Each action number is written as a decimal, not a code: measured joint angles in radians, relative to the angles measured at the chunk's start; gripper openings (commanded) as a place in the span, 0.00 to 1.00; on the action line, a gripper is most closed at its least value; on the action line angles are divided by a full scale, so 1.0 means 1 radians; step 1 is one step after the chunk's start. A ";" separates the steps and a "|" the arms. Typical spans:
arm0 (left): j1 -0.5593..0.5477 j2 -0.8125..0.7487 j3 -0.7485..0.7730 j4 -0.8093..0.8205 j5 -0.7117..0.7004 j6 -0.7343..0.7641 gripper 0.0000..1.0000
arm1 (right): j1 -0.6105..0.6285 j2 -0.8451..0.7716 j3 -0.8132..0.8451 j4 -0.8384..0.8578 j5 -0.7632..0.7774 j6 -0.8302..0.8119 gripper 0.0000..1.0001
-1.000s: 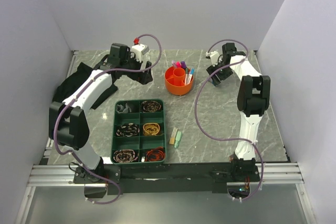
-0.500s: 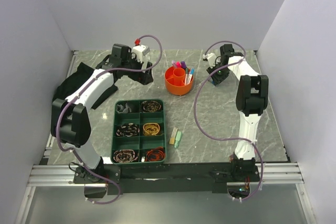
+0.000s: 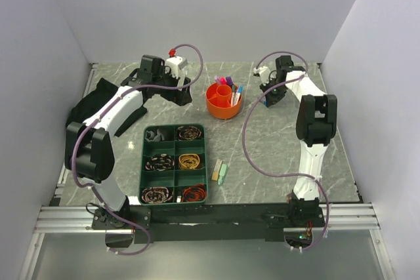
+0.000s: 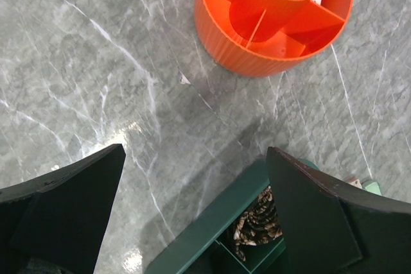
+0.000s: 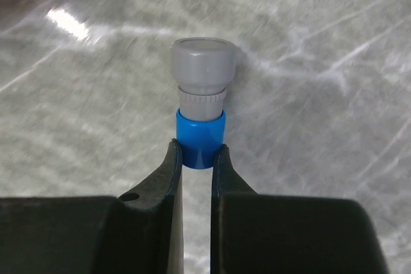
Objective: Sort the stationery into containers
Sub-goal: Pick up the stationery from the center of the board, then place the stationery in the storage box, then pick up the pen from the center of the board, then place the pen in the storage box.
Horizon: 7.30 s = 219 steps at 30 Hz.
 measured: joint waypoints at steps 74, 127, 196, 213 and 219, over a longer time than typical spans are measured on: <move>0.145 -0.197 -0.364 0.370 0.080 -0.219 0.99 | 0.647 -0.346 -0.210 0.077 0.594 -0.760 0.33; 0.090 0.421 0.165 0.308 0.262 -0.381 0.27 | 0.332 -0.435 -0.022 -0.222 0.073 0.164 0.58; 0.304 -0.015 -0.068 0.048 0.143 -0.235 1.00 | 0.493 -0.580 -0.241 -0.162 -0.057 -0.372 0.00; 0.259 -0.011 -0.091 0.055 0.108 -0.232 0.99 | 0.531 -0.171 0.161 0.037 0.432 -0.456 0.00; 0.272 -0.048 -0.143 0.073 0.113 -0.253 0.99 | 0.549 -0.167 0.127 0.073 0.508 -0.600 0.03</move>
